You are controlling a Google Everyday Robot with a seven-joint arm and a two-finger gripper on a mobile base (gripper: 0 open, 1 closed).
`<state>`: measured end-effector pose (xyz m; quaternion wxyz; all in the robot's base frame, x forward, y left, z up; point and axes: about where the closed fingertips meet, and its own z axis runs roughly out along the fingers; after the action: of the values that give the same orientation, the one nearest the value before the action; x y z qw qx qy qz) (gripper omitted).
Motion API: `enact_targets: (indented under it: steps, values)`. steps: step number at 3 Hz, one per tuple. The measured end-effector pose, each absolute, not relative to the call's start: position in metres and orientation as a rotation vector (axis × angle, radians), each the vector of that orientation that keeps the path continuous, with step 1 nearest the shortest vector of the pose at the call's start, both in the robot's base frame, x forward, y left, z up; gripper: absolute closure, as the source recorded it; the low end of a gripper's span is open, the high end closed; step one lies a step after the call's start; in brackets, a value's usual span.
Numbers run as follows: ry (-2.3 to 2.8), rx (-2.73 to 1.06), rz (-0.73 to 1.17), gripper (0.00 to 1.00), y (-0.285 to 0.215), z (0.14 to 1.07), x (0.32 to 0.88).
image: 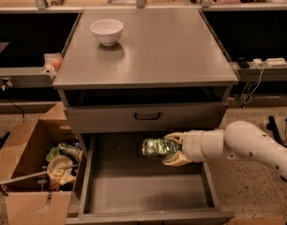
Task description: Pick green can from middle drawer and place on counter
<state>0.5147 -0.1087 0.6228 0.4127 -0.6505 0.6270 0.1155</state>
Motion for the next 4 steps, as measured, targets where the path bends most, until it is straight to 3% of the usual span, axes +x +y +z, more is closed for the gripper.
enact_targets:
  steps: [2,4]
  values:
    - [1.465,-1.712,0.025,1.0,-0.116,0.765,0.543]
    - [1.511,-1.702,0.053,1.0,-0.118,0.773,0.551]
